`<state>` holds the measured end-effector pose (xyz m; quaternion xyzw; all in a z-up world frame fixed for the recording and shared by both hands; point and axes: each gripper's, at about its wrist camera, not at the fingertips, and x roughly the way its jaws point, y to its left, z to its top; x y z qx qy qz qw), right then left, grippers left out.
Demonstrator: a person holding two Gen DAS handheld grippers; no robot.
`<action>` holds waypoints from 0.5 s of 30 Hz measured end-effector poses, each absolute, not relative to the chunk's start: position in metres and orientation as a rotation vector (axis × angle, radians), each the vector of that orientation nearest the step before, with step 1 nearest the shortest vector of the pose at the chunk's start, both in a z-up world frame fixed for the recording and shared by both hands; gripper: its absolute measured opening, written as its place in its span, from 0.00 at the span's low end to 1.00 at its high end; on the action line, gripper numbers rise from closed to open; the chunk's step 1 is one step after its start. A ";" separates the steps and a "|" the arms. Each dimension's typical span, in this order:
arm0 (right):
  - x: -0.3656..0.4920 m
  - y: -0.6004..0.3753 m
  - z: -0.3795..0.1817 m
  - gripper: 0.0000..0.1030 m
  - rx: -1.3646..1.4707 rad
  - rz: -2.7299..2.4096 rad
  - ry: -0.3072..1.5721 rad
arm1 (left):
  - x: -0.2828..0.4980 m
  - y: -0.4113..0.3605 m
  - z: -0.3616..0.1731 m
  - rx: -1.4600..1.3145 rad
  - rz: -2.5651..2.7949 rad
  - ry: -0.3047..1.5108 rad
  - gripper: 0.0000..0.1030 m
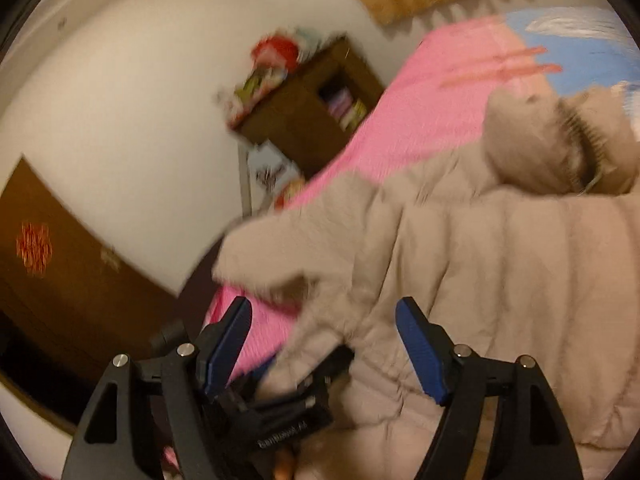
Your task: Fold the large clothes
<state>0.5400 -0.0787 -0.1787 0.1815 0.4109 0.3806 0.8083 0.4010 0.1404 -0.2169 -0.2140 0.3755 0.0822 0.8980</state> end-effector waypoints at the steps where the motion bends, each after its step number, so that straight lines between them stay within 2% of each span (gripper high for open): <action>1: 0.542 -0.079 -0.182 0.69 0.360 0.762 0.884 | 0.400 0.142 -0.217 -0.454 0.166 0.772 1.00; 2: 0.545 -0.075 -0.188 0.58 0.334 0.733 0.902 | 0.399 0.144 -0.217 -0.462 0.163 0.769 1.00; 3: 0.549 -0.071 -0.198 0.27 0.314 0.711 0.932 | 0.399 0.145 -0.217 -0.472 0.161 0.767 1.00; 4: 0.551 -0.071 -0.207 0.18 0.308 0.700 0.952 | 0.398 0.147 -0.215 -0.482 0.163 0.766 1.00; 9: 0.552 -0.063 -0.249 0.18 0.259 0.687 0.963 | 0.387 0.180 -0.200 -0.525 0.258 0.745 1.00; 13: 0.549 -0.060 -0.248 0.18 0.233 0.692 0.923 | 0.388 0.254 -0.177 -0.587 0.434 0.682 1.00; 15: 0.546 -0.065 -0.252 0.23 0.265 0.717 0.902 | 0.390 0.297 -0.172 -0.648 0.557 0.661 1.00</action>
